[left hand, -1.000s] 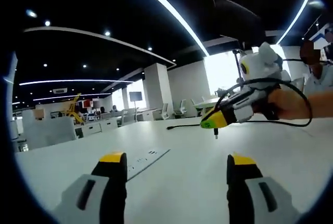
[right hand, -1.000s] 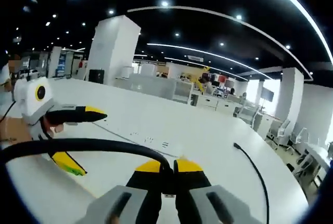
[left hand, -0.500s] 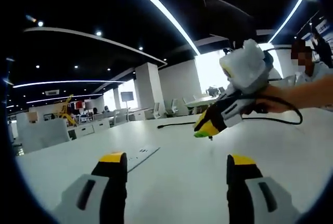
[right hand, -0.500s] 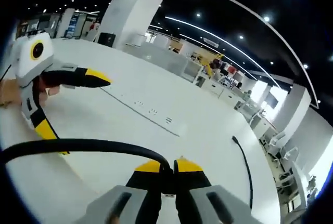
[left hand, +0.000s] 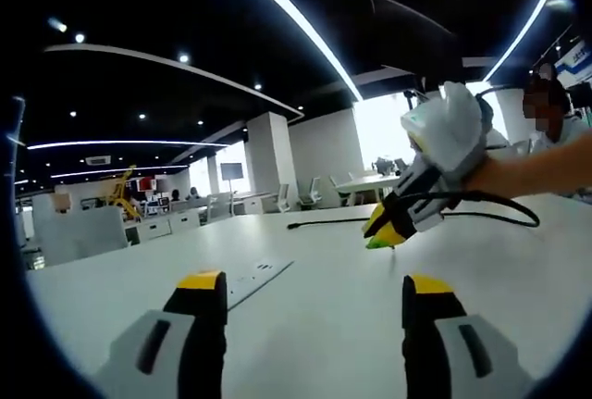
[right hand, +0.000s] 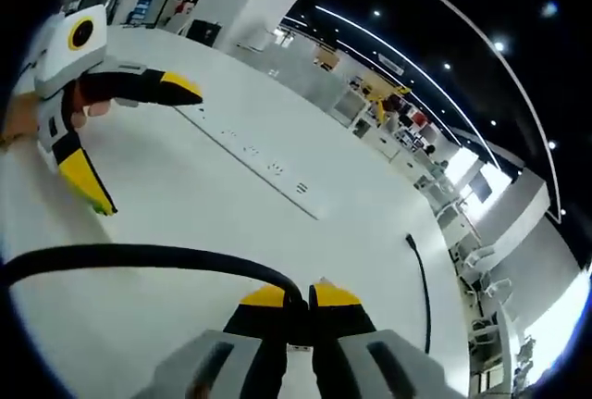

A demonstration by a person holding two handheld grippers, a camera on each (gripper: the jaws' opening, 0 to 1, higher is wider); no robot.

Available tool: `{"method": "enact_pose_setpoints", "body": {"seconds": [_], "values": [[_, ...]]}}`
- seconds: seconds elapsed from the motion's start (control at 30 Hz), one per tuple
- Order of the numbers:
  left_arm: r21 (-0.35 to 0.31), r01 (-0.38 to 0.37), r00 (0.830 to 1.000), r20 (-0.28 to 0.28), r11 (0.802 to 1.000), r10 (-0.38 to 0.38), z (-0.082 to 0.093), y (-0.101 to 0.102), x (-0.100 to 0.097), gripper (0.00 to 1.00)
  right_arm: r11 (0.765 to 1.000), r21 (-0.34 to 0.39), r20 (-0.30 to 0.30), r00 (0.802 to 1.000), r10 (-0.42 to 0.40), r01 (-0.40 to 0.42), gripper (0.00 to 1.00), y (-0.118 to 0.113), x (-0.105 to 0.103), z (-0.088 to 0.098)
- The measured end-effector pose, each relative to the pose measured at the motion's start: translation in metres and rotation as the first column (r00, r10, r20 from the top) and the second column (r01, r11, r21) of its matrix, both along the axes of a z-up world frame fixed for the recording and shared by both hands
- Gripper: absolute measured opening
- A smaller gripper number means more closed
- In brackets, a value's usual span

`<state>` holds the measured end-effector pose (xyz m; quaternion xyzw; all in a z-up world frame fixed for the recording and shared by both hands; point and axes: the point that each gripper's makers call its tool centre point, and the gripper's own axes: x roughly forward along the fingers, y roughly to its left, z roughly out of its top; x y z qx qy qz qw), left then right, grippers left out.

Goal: Locate the USB plug end of the data cable currently connected to the USB port on the desk. Grip the plug, withdraw it from the port, and place it onto the desktop.

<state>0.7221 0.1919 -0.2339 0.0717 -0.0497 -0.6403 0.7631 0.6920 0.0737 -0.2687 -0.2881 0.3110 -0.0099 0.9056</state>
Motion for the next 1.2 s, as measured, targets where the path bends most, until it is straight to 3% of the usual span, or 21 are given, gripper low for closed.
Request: {"method": "enact_pose_setpoints", "body": {"seconds": [0.33,0.73,1.2], "values": [[0.011,0.0,1.0,0.007,1.0,0.0,-0.002,-0.001,0.002,0.77,0.999,-0.032,-0.04,0.999,0.004,-0.005,0.1,-0.002,0.001,-0.004],[0.02,-0.001,1.0,0.011,1.0,0.001,-0.005,-0.002,0.004,0.77,0.999,0.007,-0.099,0.994,0.041,-0.041,0.12,0.0,0.001,-0.009],[0.019,-0.044,0.999,0.009,0.999,0.044,-0.006,0.006,0.018,0.77,0.998,0.024,-0.126,0.99,0.059,-0.056,0.24,0.002,-0.001,-0.014]]}}
